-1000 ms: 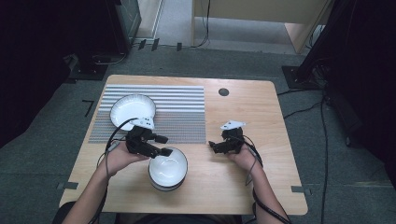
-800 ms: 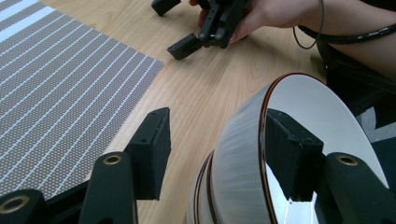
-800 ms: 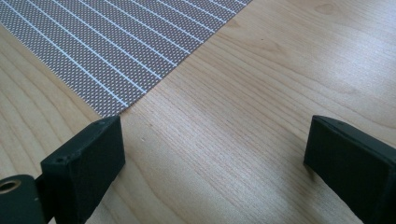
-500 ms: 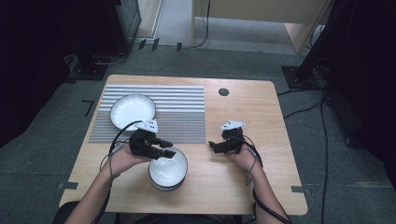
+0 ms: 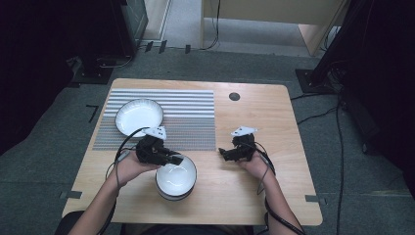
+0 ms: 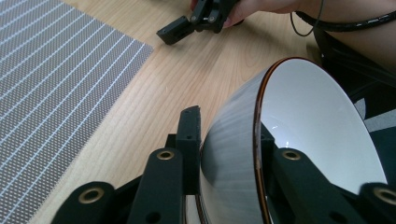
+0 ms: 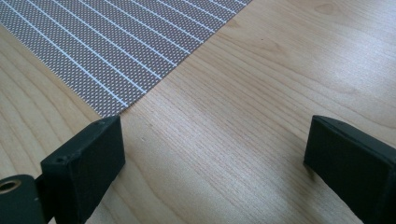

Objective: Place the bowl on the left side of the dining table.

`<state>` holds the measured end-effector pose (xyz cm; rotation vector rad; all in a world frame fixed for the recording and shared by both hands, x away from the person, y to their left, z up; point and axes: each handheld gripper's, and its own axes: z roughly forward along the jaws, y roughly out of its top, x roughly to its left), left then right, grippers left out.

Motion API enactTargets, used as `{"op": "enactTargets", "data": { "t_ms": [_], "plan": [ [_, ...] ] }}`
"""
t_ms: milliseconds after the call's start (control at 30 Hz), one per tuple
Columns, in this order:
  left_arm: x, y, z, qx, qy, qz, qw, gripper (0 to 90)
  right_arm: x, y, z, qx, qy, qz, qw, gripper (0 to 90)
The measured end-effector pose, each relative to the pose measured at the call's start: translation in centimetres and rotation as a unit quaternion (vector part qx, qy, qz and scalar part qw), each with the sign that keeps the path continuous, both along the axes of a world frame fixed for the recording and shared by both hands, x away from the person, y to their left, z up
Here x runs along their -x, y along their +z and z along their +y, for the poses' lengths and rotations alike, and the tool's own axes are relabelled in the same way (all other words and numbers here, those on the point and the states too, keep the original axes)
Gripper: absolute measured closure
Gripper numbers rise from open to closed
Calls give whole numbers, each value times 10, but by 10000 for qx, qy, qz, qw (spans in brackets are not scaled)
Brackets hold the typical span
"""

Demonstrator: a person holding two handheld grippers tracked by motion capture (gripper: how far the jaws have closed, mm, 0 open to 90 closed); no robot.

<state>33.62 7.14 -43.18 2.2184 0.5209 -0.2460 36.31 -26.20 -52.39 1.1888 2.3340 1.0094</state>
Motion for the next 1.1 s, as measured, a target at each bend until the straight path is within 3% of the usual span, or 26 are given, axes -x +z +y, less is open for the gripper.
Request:
{"op": "enactTargets", "data": {
  "t_ms": [133, 700, 1100],
  "plan": [
    [0, 0, 0, 10, 11, 32, 10000, 743, 0, 0, 0, -1, 1, 0, 10000, 46],
    [3, 4, -1, -172, 10, -151, 9997, 768, 0, 0, 0, 1, 1, 0, 10000, 46],
    [1, 11, 5, -14, 121, -102, 9999, 771, 0, 0, 0, -1, 1, -2, 10000, 46]
  ]
}}
